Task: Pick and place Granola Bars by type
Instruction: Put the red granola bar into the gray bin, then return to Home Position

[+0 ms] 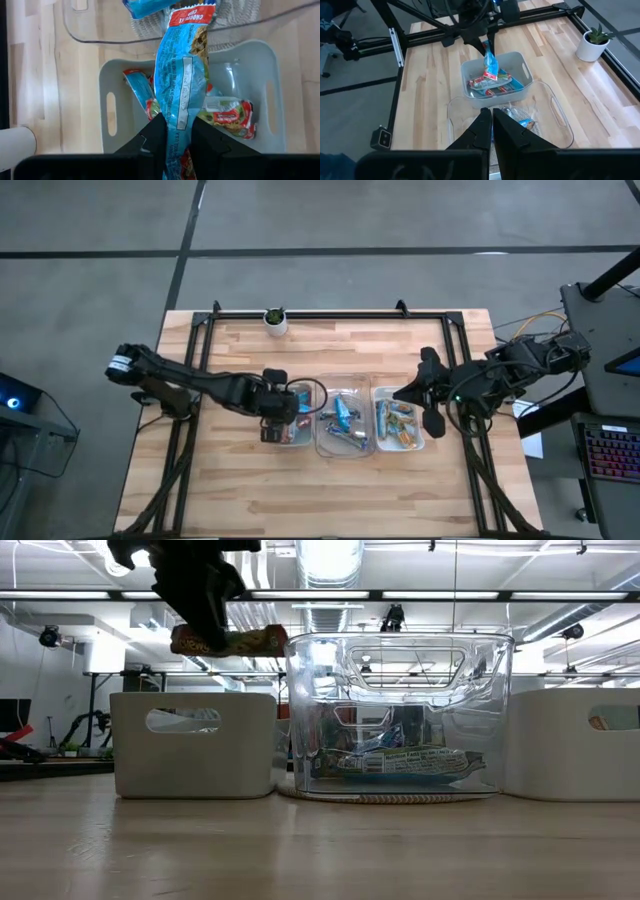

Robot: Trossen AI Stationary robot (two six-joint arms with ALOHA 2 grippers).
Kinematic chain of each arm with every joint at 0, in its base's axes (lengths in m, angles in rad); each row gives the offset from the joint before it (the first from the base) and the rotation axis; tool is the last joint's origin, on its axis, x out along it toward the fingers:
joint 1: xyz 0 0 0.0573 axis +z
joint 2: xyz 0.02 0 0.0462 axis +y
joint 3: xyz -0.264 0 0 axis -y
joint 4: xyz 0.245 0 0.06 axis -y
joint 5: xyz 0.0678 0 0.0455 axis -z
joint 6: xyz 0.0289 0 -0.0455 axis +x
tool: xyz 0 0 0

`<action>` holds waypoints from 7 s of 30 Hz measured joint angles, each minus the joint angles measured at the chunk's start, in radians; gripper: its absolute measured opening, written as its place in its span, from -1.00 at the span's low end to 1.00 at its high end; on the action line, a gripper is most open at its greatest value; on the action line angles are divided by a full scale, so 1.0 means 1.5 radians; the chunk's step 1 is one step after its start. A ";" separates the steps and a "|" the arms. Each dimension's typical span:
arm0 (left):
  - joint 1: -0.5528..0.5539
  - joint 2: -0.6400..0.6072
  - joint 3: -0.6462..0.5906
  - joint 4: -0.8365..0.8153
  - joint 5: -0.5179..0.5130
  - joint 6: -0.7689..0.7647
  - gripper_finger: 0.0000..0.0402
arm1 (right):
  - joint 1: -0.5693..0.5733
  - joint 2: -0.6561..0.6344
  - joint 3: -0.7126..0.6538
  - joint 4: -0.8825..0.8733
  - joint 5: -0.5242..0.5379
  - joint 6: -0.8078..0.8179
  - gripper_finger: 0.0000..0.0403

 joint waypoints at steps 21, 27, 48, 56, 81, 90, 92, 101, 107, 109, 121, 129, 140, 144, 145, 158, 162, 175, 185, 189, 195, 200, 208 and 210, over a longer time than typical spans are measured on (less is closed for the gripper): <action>0.057 0.000 0.009 0.021 0.122 -0.854 -0.72 | 0.000 0.000 0.000 0.000 0.000 -0.029 -0.96; 0.051 0.000 -0.001 0.022 0.123 -0.998 -0.72 | 0.000 0.000 0.000 0.000 0.000 -0.050 -0.96; 0.042 0.000 -0.046 0.019 0.116 -1.093 -0.68 | 0.000 0.000 0.000 0.000 -0.001 -0.088 -0.96; 0.043 0.000 -0.066 0.022 0.128 -1.099 -0.41 | 0.000 0.000 0.000 0.000 -0.002 -0.088 -0.96; 0.044 0.000 -0.031 0.109 0.104 -0.654 -1.00 | 0.000 0.000 0.000 0.000 0.015 -0.093 -0.96; 0.044 -0.004 0.073 0.111 0.185 -0.435 -1.00 | 0.000 0.000 0.000 0.001 0.016 -0.080 -0.96; 0.044 -0.004 0.088 0.111 0.185 -0.426 -1.00 | 0.000 0.000 0.000 0.001 0.016 -0.080 -0.96; 0.033 -0.010 0.146 0.119 0.113 -0.213 -1.00 | 0.000 0.000 0.000 0.070 0.017 -0.116 -0.96; 0.030 -0.070 0.126 0.164 0.109 -0.073 -1.00 | 0.000 -0.014 0.000 0.144 0.002 -0.212 -0.96; 0.030 -0.103 0.107 0.206 0.124 -0.047 -1.00 | 0.000 -0.024 -0.001 0.156 -0.018 -0.228 -0.96; 0.038 -0.301 -0.067 0.515 0.205 0.044 -1.00 | -0.187 -0.106 -0.088 0.396 -0.321 -0.301 -0.96; 0.063 -0.376 -0.168 0.509 0.239 0.016 -1.00 | -0.344 -0.155 -0.173 0.384 -0.454 -0.323 -0.96; 0.071 -0.466 -0.229 0.503 0.238 -0.109 -1.00 | -0.381 -0.364 -0.396 0.387 -0.453 -0.249 -0.96; 0.071 -0.465 -0.229 0.497 0.238 -0.186 -1.00 | -0.381 -0.431 -0.464 0.386 -0.421 -0.233 -0.96; 0.071 -0.465 -0.229 0.494 0.238 -0.196 -1.00 | -0.381 -0.448 -0.479 0.386 -0.409 -0.228 -0.96; 0.071 -0.463 -0.257 0.376 0.208 -0.088 -1.00 | -0.381 -0.632 -0.660 0.422 -0.384 -0.195 -0.96; 0.073 -0.485 -0.325 0.464 0.206 -0.044 -1.00 | -0.381 -0.681 -0.728 0.532 -0.384 -0.203 -0.96; 0.073 -0.608 -0.638 0.799 0.232 -0.051 -1.00 | -0.381 -0.724 -0.876 0.654 -0.386 -0.163 -0.96; 0.074 -0.780 -0.745 0.799 0.231 -0.065 -1.00 | -0.381 -0.724 -0.891 0.654 -0.386 -0.148 -0.96; 0.074 -0.835 -0.785 0.804 0.230 -0.063 -1.00 | -0.381 -0.724 -0.888 0.655 -0.386 -0.169 -0.96; 0.074 -0.888 -0.822 0.800 0.219 -0.062 -1.00 | -0.381 -0.724 -0.893 0.655 -0.385 -0.185 -0.96; 0.074 -0.899 -0.830 0.779 0.219 -0.059 -1.00 | -0.381 -0.724 -0.895 0.654 -0.385 -0.190 -0.96; 0.074 -0.899 -0.830 0.729 0.196 -0.052 -1.00 | -0.381 -0.724 -0.905 0.652 -0.384 -0.213 -0.96; 0.074 -0.899 -0.833 0.730 0.193 -0.052 -1.00 | -0.381 -0.724 -0.905 0.653 -0.384 -0.224 -0.96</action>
